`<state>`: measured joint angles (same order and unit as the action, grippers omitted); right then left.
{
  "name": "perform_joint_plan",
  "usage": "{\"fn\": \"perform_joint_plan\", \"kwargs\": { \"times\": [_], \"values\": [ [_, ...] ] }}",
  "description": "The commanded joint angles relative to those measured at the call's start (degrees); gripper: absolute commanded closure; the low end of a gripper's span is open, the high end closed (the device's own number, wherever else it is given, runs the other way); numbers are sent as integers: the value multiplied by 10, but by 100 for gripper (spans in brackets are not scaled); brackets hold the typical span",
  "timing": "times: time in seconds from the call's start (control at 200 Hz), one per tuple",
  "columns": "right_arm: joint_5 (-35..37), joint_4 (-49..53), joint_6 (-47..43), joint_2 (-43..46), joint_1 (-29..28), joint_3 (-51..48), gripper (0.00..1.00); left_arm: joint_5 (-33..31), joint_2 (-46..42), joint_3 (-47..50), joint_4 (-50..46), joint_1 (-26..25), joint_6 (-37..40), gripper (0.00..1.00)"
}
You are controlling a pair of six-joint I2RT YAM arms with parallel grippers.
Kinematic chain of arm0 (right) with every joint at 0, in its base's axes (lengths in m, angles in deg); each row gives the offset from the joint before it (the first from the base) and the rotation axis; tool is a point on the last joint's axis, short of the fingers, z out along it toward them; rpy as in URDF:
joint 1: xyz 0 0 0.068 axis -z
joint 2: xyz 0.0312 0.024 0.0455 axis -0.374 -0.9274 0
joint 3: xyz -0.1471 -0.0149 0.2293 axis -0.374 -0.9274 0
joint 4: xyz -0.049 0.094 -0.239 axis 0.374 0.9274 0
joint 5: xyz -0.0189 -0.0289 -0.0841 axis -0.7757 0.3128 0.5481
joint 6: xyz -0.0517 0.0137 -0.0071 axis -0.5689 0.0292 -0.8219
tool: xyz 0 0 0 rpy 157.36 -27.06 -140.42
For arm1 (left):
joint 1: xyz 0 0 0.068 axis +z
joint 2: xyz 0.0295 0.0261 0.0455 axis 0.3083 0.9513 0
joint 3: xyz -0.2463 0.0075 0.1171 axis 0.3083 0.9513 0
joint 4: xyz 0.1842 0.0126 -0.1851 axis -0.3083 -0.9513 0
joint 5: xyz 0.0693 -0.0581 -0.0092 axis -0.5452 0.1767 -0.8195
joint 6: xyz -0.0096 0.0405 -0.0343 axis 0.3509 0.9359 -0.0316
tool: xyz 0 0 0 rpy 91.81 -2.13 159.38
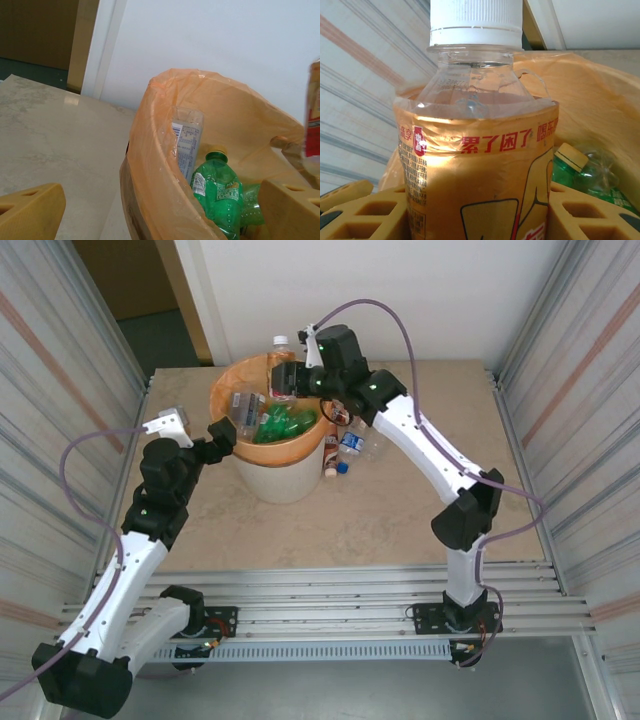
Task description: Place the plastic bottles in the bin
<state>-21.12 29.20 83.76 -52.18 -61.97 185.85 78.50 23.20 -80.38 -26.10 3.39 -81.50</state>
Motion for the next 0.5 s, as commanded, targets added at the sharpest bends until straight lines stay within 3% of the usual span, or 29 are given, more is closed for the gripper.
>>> {"fn": "perform_joint_plan", "kwargs": {
  "times": [0.0,0.255,0.496],
  "values": [
    [21,4,16,-24,-17,41,55,4,1,-6,14,5,2,1],
    [34,8,45,-58,-24,46,50,2,-4,-3,13,5,1,1],
    [41,21,47,-68,-26,47,27,3,-7,-1,12,5,-2,1]
  ]
}}
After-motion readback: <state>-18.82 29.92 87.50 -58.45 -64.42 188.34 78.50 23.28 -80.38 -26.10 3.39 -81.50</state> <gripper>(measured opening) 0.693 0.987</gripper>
